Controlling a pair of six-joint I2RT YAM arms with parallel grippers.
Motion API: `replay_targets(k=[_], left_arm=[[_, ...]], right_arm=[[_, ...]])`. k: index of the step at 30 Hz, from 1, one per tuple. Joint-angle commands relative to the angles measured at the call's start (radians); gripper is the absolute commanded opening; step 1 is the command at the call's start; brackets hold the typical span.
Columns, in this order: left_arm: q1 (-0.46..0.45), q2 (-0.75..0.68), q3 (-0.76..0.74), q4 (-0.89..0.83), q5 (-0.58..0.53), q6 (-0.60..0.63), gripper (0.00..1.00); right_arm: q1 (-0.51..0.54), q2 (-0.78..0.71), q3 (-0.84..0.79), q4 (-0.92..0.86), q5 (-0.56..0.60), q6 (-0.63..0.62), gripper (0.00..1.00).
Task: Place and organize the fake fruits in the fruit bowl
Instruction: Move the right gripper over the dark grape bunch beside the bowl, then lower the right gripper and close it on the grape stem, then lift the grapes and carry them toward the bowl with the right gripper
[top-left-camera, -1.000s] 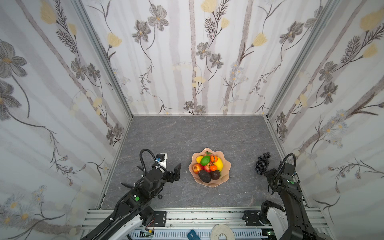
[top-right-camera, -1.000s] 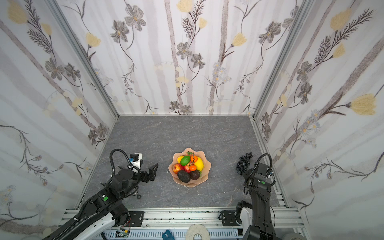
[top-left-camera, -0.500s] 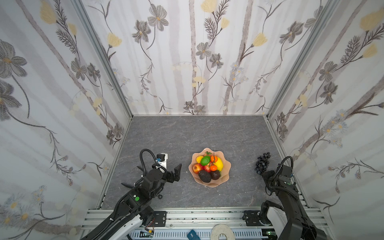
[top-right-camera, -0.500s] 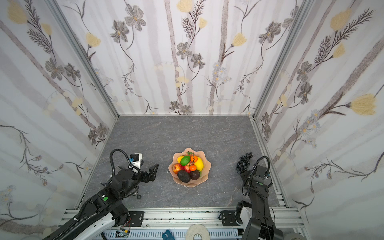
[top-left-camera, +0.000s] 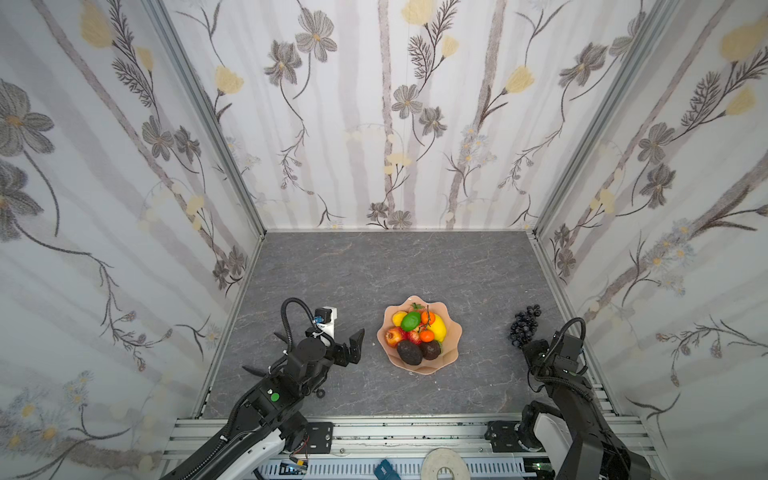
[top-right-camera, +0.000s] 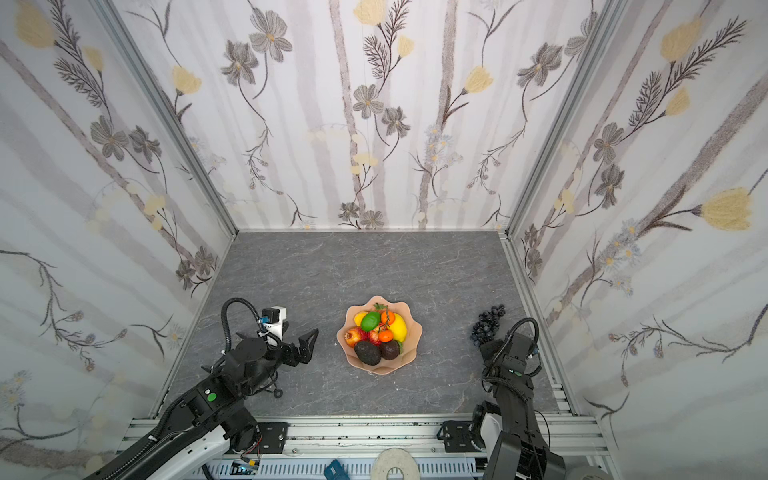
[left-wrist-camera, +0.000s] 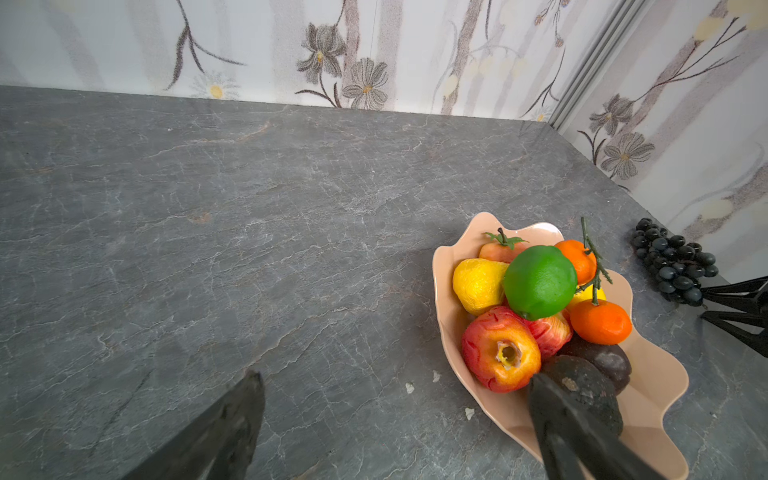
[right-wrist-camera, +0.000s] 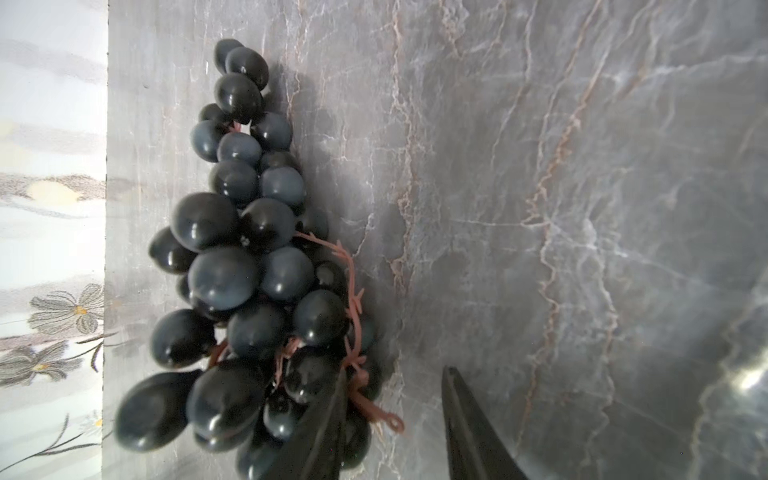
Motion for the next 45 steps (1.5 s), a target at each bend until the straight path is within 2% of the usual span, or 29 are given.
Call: replay_targets(k=[1,8,14,24,37,41,45], left_arm=[[0.001,0.002,-0.003,0.042,0.0,0.005,1.0],[0.001,0.021,-0.002,0.05,0.005,0.011,1.0],[0.001,0.042,0.001,0.061,0.017,0.012,1.0],[0.001,0.037,0.001,0.059,0.012,0.015,1.0],[0.0,0.059,-0.002,0.059,-0.036,0.025,1.0],[0.001,0.065,0.0,0.052,-0.059,0.038,1.0],[0.0,0.057,0.001,0.044,-0.085,0.049,1.0]], right_arm=[[0.0,0.001,-0.005,0.053,-0.013,0.021,0.37],[0.0,0.004,-0.021,0.115,-0.047,0.033,0.26],[-0.001,-0.013,-0.02,0.101,-0.048,0.021,0.11],[-0.001,-0.036,-0.004,0.082,-0.048,-0.003,0.04],[0.01,-0.186,0.115,-0.087,-0.079,-0.154,0.0],[0.042,-0.208,0.154,-0.127,-0.101,-0.195,0.0],[0.125,-0.232,0.198,-0.15,-0.105,-0.203,0.0]])
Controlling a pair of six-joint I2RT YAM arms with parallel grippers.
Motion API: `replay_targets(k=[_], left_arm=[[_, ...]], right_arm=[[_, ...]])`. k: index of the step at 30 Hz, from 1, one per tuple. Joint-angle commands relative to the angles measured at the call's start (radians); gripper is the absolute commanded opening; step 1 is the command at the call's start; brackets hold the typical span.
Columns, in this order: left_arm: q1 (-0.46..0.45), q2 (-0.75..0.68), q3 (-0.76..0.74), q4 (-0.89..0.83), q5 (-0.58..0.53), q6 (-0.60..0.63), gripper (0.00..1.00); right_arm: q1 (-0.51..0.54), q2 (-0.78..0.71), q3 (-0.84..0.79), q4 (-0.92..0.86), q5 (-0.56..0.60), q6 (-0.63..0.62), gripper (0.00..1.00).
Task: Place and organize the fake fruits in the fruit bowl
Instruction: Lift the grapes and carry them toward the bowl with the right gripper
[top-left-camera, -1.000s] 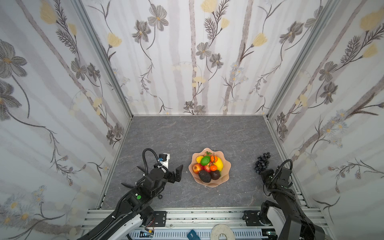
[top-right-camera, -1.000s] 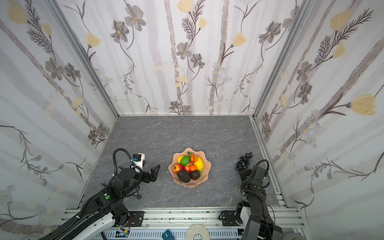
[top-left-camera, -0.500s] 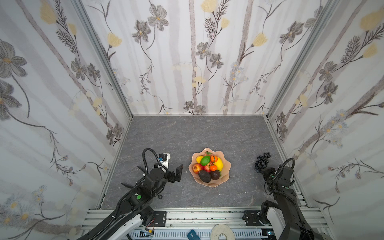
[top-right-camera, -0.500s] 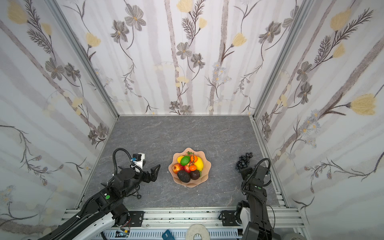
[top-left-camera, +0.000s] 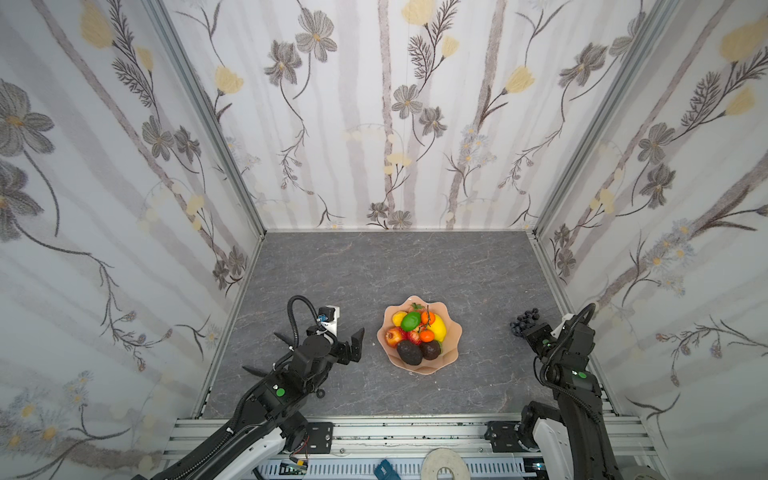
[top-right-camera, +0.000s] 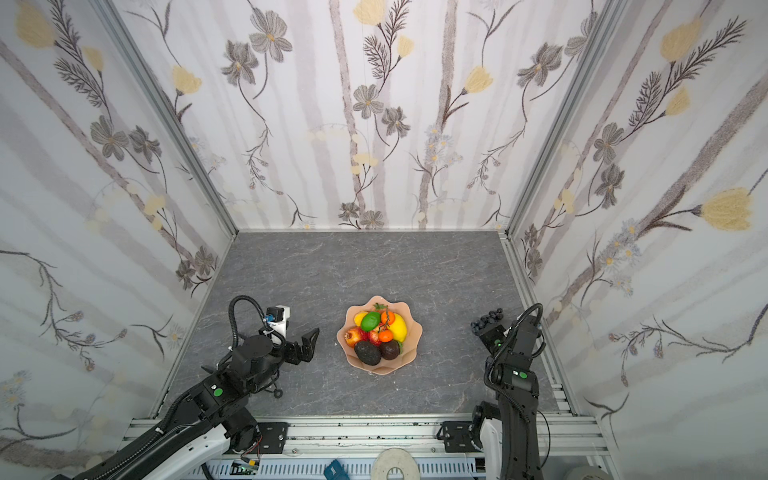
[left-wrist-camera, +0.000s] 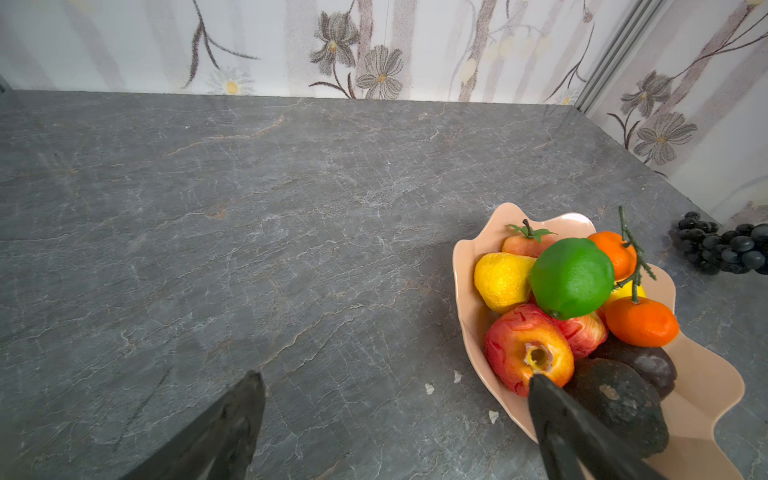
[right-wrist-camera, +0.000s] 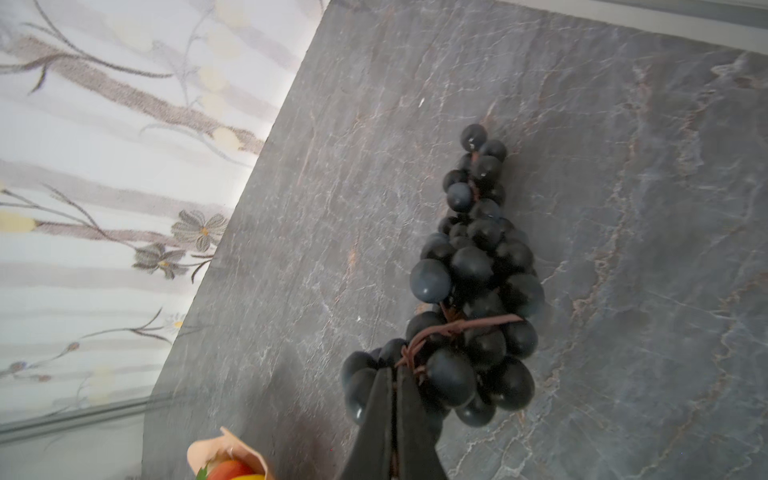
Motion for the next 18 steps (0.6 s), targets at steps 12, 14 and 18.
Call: replay_targets(k=[12,14,18], left_arm=[[0.001,0.065,-0.006,0.072,-0.021,0.033,1.0],[0.001,0.088,-0.006,0.088,-0.01,0.036,1.0],[0.0,0.122,-0.007,0.106,-0.001,0.044,1.0]], right_arm=[[0.304,0.004,0.222,-0.021,-0.016,-0.045,0.0],[0.352,0.005,0.255,-0.03,-0.002,-0.046,0.0],[0.436,0.008,0.33,-0.075,0.022,-0.05,0.0]])
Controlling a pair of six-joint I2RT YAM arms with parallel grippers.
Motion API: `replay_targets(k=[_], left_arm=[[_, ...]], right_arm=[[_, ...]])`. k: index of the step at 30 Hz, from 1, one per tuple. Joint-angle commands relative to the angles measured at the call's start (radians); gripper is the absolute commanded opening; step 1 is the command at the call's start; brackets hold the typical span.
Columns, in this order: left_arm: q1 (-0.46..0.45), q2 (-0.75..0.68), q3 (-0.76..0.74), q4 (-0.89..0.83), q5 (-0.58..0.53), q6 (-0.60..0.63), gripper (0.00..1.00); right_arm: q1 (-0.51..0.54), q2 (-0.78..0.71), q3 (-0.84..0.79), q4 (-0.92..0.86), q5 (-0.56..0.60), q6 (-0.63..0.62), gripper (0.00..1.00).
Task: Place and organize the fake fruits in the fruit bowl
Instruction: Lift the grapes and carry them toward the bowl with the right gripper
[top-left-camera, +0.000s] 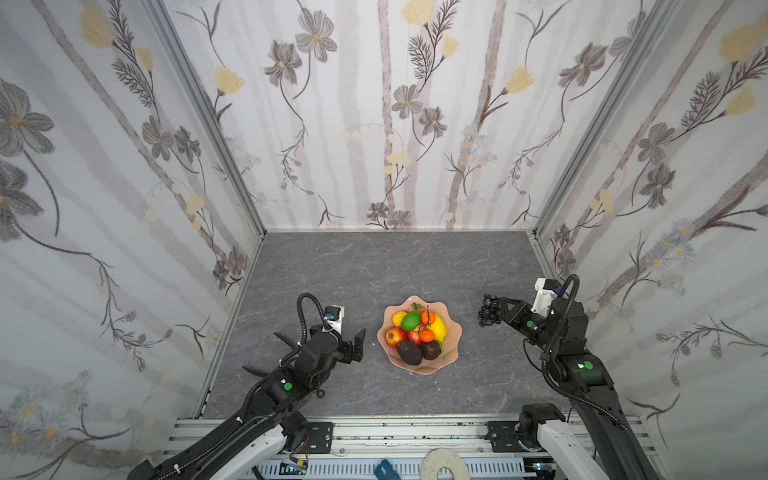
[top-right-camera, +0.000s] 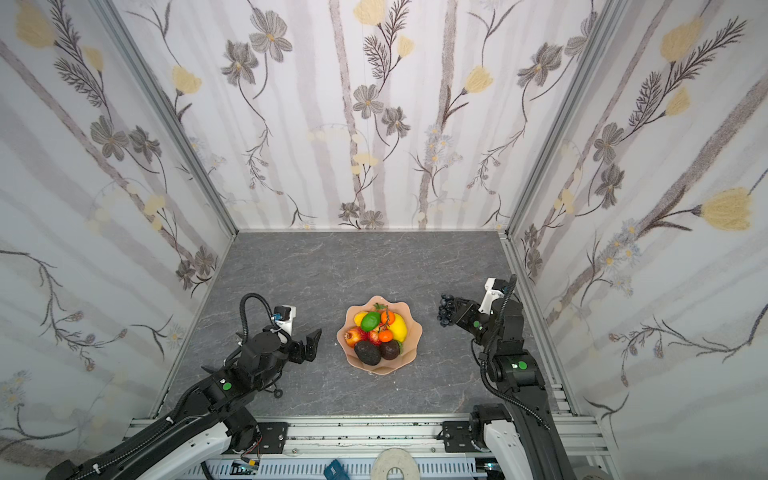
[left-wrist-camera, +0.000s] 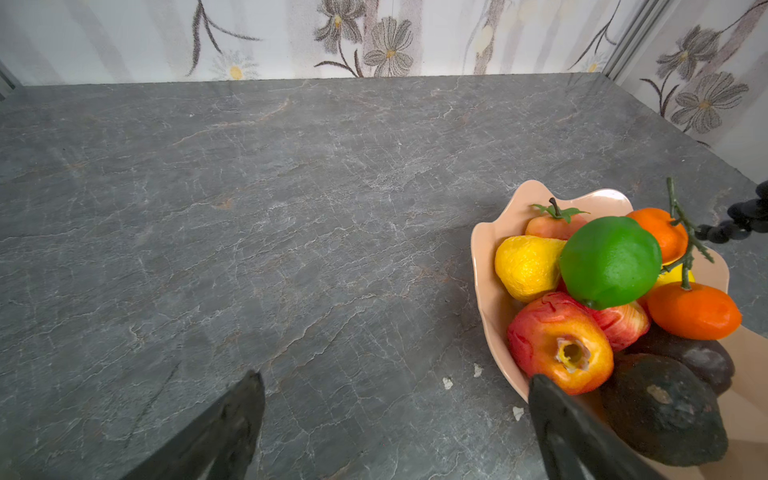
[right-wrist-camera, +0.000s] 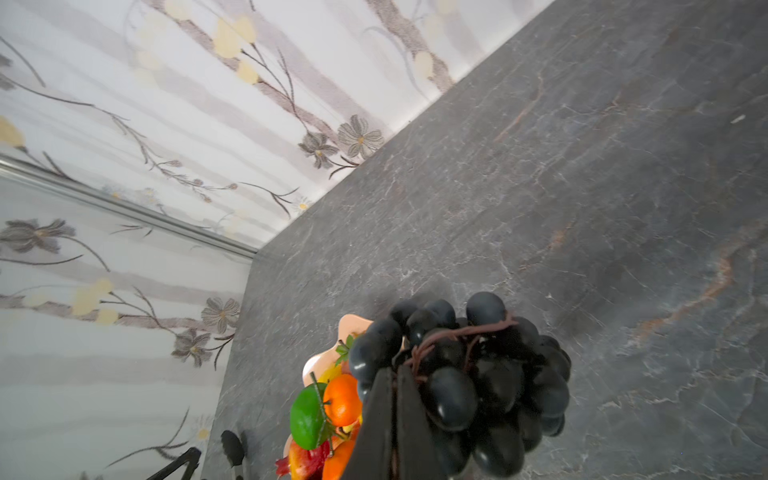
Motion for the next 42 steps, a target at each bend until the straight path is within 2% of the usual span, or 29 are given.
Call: replay_targets(k=[1,8,19,26,32,42], left_arm=[[0.001,0.027,0.001,0.057,0.011,0.02,1.0],[-0.001,0.086,0.015,0.075,0.059,0.029,1.0],[-0.001,0.086,0.016,0.077,0.07,0.03,1.0],[-0.001,0.077,0.018,0.07,0.068,0.029,1.0],[-0.001,0.073,0.019,0.064,0.065,0.028,1.0],[-0.001,0.07,0.019,0.062,0.062,0.027,1.0]], right_arm=[[0.053,0.002,0.055,-0.021,0.026,-0.011,0.0],[0.207,-0.013,0.146,-0.079,0.073,0.001,0.0],[0.435,0.008,0.178,-0.091,0.171,0.044,0.0],[0.545,0.024,0.143,-0.064,0.229,0.093,0.0],[0.596,0.016,0.083,-0.05,0.263,0.13,0.0],[0.603,0.007,-0.024,0.022,0.274,0.172,0.0]])
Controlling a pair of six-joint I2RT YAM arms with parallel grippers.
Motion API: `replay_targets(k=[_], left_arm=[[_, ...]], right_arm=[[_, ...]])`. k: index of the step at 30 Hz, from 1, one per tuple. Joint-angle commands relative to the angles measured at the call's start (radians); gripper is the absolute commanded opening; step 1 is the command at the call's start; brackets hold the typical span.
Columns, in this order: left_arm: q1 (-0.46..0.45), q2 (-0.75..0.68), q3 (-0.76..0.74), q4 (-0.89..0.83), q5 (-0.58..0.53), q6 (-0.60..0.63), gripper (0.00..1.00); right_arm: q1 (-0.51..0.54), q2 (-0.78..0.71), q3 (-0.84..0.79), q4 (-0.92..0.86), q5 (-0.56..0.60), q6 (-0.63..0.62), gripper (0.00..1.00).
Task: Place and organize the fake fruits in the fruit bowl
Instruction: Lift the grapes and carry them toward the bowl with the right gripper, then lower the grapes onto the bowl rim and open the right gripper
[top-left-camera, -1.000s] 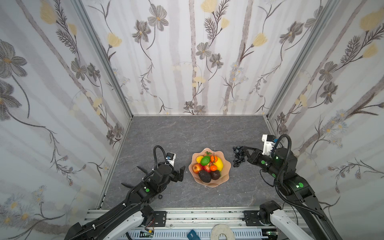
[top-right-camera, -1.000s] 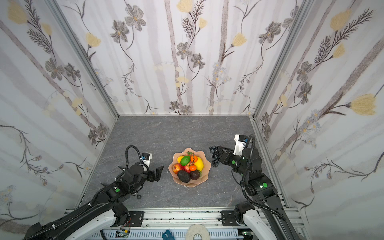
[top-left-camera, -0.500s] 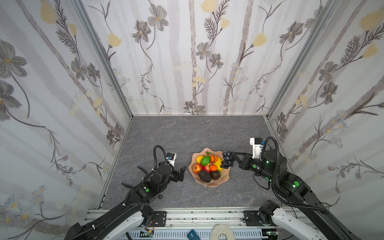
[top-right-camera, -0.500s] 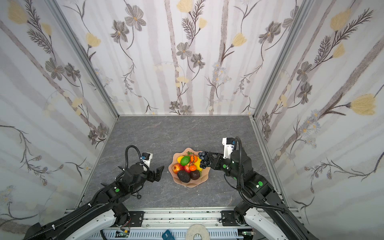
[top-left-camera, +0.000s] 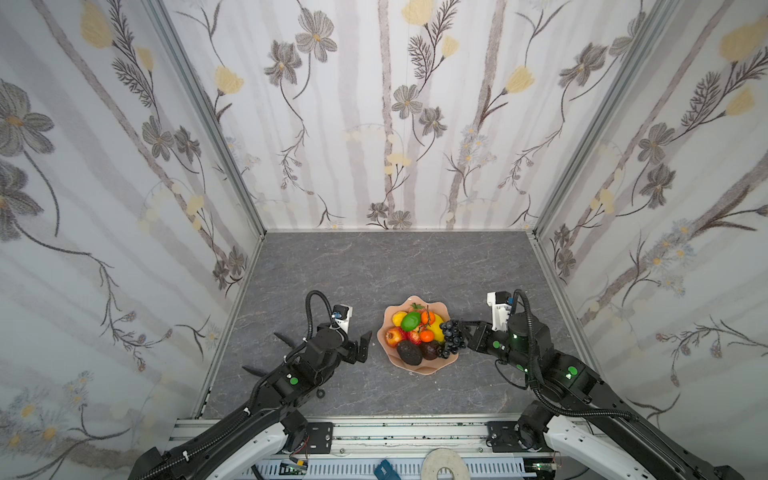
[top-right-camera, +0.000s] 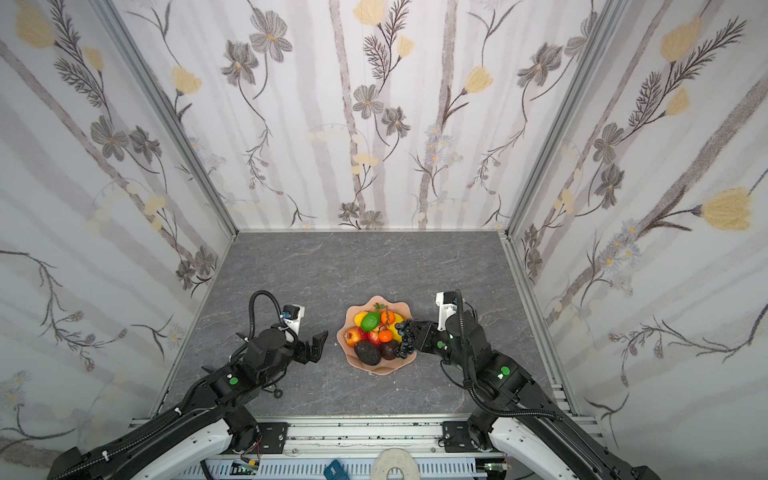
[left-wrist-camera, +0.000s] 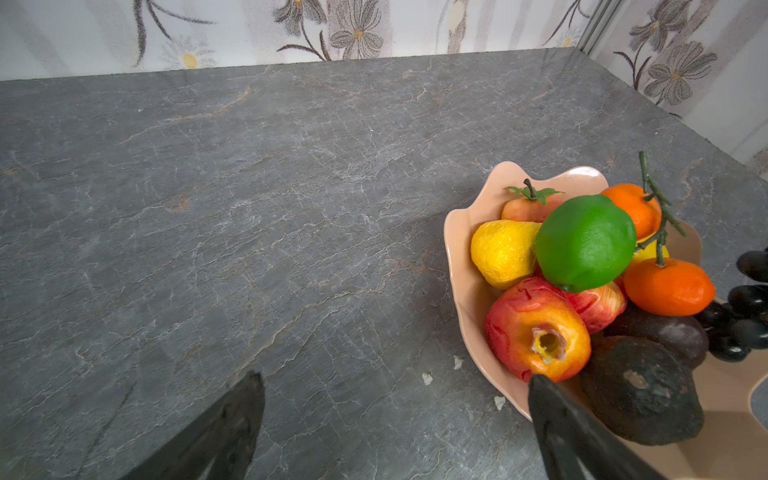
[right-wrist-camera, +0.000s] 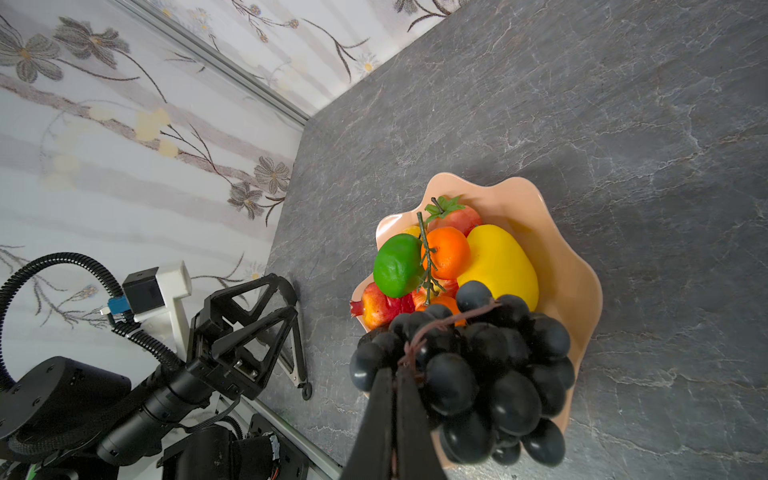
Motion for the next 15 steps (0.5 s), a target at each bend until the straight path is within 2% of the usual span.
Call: replay_targets(k=[1,9,15], left_arm=[[0.0,-0.006,0.009,0.018,-0.006,0.001,1.0],[0.0,-0.021,0.007,0.01,-0.007,0.002,1.0],[0.0,-0.026,0.007,0.01,-0.01,0.001,1.0]], right_arm=[[0.0,0.008,-0.011,0.083,0.046,0.017,0.0],[-0.018,0.067,0.0,0.115,0.09,-0.021,0.0],[-0.067,0.121,-0.009,0.169,0.037,-0.035,0.0]])
